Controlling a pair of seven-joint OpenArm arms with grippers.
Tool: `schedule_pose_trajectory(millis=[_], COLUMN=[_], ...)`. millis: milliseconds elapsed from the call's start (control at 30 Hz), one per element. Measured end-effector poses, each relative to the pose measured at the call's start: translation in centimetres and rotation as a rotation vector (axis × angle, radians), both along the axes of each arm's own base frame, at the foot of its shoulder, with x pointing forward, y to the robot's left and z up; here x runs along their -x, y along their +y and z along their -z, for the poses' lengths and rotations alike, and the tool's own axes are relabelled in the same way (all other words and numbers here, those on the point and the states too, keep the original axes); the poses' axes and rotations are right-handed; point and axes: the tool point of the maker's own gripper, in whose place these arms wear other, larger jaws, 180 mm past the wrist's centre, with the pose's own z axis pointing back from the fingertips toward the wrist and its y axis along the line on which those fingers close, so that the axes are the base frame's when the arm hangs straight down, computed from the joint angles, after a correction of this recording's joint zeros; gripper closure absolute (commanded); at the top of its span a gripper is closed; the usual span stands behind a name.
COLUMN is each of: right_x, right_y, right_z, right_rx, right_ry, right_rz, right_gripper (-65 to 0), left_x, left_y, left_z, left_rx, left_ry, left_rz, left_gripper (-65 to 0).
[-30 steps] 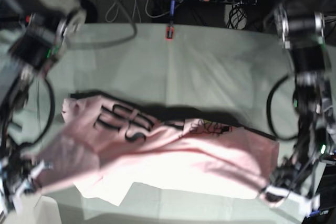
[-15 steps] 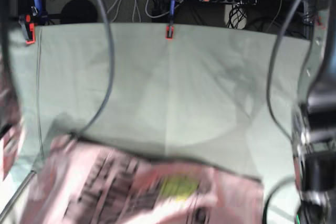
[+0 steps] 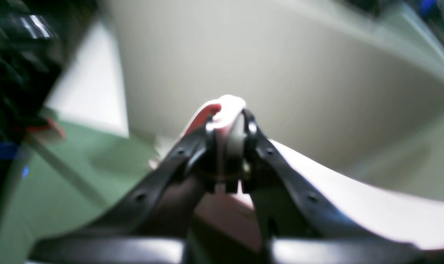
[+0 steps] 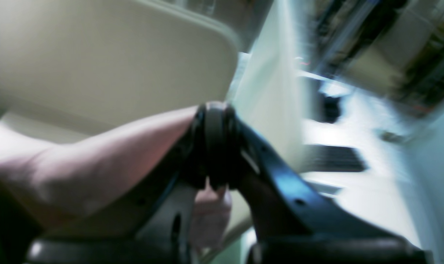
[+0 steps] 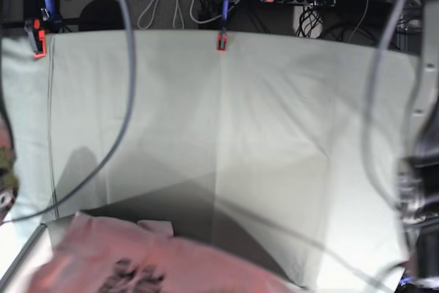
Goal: Layout the t-shirt on the table in an organized manner, then fold the t-shirt properly
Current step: 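Lift the shirt high with both grippers and flip it over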
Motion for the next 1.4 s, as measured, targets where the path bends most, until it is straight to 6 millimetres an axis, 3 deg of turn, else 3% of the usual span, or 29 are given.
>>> schedule_pose_trajectory(millis=[67,100,167,200,233,300,400,433,500,533,600,733,867,1000,1067,1167,1300,1400], right_x=[1.5,2.1,3.1,3.8,4.7,6.3,8.5,8.9,10.5,11.7,14.0,16.9,20.3,24.8,26.0,28.1,32.7,33.1], right_y=[-0.2,-0.3,0.2,1.4,2.9,5.2,6.7,7.1,8.5,9.2,10.4,10.8,11.7,11.0,11.1,10.8,7.7,7.2], right_z=[0.8,3.2,11.1,15.1,18.2,20.9,22.0,23.0,26.5,28.0,29.3,33.3,35.6,39.8,40.5,41.7,43.7,43.7], right_rx=[0.007,0.019,0.027,0.026,0.029,0.045,0.066,0.055,0.033,0.029,0.03,0.021,0.014,0.028,0.027,-0.007,0.01,-0.004], right_ry=[-0.04,-0.006,0.172,0.251,0.303,0.319,0.28,0.297,0.371,0.404,0.409,0.516,0.572,0.733,0.753,0.78,0.906,0.9], right_rz=[0.027,0.041,0.08,0.071,0.05,0.011,-0.008,-0.01,-0.022,-0.026,-0.05,-0.038,-0.054,-0.031,-0.034,-0.027,0.074,0.09], right_gripper=[0.0,0.0,0.0,0.0,0.0,0.0,0.0,0.0,0.0,0.0,0.0,0.0,0.0,0.0,0.0,0.0,0.0,0.0], left_x=[0.8,1.2,2.9,4.0,5.0,6.6,8.7,9.5,12.3,14.1,16.7,20.4,24.8,29.6,30.6,31.7,35.4,35.7], left_y=[0.9,1.1,0.4,0.3,0.4,1.0,3.7,5.0,6.1,5.5,4.1,6.2,4.6,6.2,6.7,5.7,8.8,10.1], left_z=[2.7,5.9,13.8,16.9,18.7,19.1,19.2,20.5,25.0,27.4,30.0,32.8,35.5,38.8,39.3,39.8,41.0,40.6], left_rx=[-0.017,-0.025,-0.034,-0.018,0.001,0.023,0.068,0.086,0.083,0.089,0.133,0.158,0.207,0.179,0.165,0.178,0.19,0.204], left_ry=[0.016,0.066,0.23,0.283,0.303,0.289,0.274,0.3,0.404,0.467,0.517,0.553,0.605,0.713,0.727,0.734,0.789,0.777], left_rz=[-0.013,-0.018,0.011,0.006,-0.003,-0.008,-0.044,-0.086,-0.126,-0.114,-0.081,-0.159,-0.115,-0.171,-0.189,-0.16,-0.263,-0.301], left_gripper=[-0.2,-0.2,-0.2,-0.2,-0.2,-0.2,-0.2,-0.2,-0.2,-0.2,-0.2,-0.1,-0.1,-0.1,-0.1,-0.1,-0.1,-0.1])
